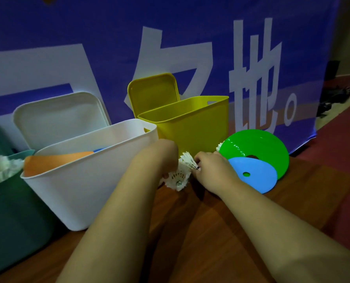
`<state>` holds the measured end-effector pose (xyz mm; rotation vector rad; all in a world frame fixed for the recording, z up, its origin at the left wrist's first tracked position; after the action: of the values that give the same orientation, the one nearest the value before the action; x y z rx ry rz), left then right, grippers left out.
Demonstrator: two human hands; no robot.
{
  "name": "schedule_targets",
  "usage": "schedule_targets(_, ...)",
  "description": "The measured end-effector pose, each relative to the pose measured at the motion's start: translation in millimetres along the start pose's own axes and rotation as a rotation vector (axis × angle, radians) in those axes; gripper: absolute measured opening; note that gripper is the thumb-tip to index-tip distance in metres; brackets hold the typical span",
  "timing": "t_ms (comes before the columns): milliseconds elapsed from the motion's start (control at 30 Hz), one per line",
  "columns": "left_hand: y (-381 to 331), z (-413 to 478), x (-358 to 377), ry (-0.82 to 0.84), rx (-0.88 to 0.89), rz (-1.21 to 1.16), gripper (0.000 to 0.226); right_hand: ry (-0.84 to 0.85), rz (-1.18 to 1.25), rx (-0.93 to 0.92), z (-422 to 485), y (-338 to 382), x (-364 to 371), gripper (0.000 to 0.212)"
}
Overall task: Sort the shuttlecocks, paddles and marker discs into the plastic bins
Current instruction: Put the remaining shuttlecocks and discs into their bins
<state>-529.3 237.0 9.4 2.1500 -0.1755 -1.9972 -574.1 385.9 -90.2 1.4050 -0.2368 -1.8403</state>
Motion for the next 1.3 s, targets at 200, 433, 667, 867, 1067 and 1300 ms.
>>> schedule_targets(200, 43, -69, -21, -0.033, 0.008, -0.137, 0.007, -0.051, 0.274, -0.107, -5, 19, -3, 0.048)
schedule_targets(433, 135, -204, -55, -0.288, -0.181, -0.302, 0.003, -0.165, 0.559, -0.303, -18, 128, -1, 0.022)
schedule_targets(667, 234, -309, -61, -0.709, -0.520, -0.459, 0.005, -0.067, 0.799, -0.329, -47, 257, -8, 0.030)
schedule_targets(867, 319, -353, -33, -0.990, -0.784, -0.510, 0.008, 0.081, 0.751, -0.401, -54, 333, 14, 0.034)
schedule_targets(1067, 376, -366, -7, -1.067, -0.920, -0.657, 0.009, 0.084, 0.849, -0.430, -42, 398, 42, 0.076)
schedule_targets(1300, 411, -371, 19, -0.896, -1.075, -0.549, 0.016, 0.122, 0.922, -0.470, -38, 453, 86, 0.043)
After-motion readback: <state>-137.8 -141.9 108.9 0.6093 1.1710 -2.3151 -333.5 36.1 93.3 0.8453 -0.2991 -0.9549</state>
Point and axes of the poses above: each hand's wrist, its own z-axis towards the middle knuckle, its own x-axis out of the palm, y = z × x, the point moved 2 cm from there along z, towards the middle knuckle, and after that the axes turned 13 degrees about z, right-handed, at the moved point
